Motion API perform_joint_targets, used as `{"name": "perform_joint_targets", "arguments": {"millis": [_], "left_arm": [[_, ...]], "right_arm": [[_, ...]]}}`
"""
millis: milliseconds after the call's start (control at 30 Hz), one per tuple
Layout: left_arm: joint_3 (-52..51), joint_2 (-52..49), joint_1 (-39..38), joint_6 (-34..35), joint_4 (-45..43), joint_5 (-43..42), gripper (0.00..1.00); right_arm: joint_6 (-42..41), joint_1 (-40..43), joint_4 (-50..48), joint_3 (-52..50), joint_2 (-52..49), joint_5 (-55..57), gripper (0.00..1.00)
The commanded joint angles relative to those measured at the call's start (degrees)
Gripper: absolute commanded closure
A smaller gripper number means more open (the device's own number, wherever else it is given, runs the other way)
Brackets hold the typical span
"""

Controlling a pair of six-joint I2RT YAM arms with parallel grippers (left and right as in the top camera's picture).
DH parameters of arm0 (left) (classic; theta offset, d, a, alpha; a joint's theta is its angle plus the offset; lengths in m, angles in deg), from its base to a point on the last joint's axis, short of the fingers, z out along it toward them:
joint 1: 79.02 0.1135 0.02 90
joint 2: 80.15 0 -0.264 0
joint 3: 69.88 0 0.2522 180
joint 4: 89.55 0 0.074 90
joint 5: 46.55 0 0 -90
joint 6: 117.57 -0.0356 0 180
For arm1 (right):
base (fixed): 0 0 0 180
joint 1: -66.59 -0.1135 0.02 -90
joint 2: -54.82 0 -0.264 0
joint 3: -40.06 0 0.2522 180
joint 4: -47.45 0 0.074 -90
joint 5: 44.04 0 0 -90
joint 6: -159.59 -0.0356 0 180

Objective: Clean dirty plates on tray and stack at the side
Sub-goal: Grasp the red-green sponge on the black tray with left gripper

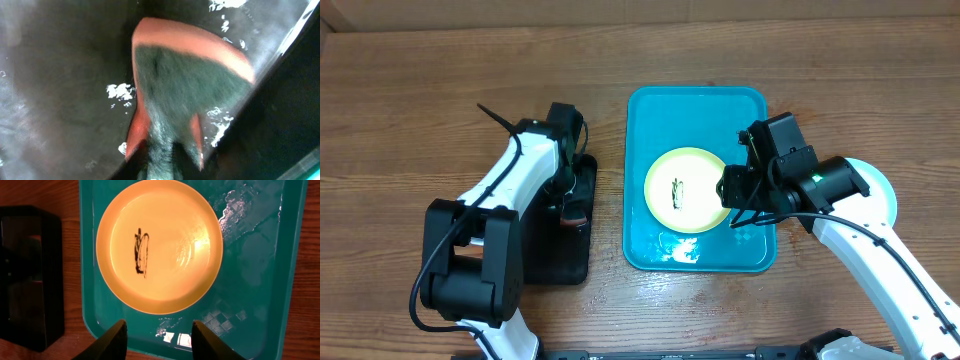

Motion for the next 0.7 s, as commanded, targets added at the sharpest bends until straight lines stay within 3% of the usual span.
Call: {"name": "perform_joint_targets", "arguments": {"millis": [0,67,167,400,600,667], "left_arm": [[-4.63,-0.15,0.04,-0.57,-3.85,-1.27,0.75],[-6.49,-0.15,-0.17,-0.57,-5.75,-1.29,0.77],[-7.61,-0.15,-0.17,-0.57,-6.19,-0.61,0.96],[-3.61,0.24,0.15,-0.55,-2.23,-0.92,0.96],[3.32,0.63,0.31,-0.87,2.62,-0.42,0.64],[2.99,0.37,0.31,-1.01,2.16,0.48,0.62]], "right_arm": [[0.17,0.04,-0.28,0.33,0.13,-0.2,0.57],[0.17,0.04,-0.28,0.33,0.13,-0.2,0.57],[0.17,0.04,-0.28,0.33,0.13,-0.17,0.57],[0.2,0.04,-0.26,0.33,0.13,-0.17,0.57],[0.2,0.04,-0.26,0.33,0.13,-0.17,0.57],[0.2,0.04,-0.28,0.33,0.13,-0.17,0.57]]}}
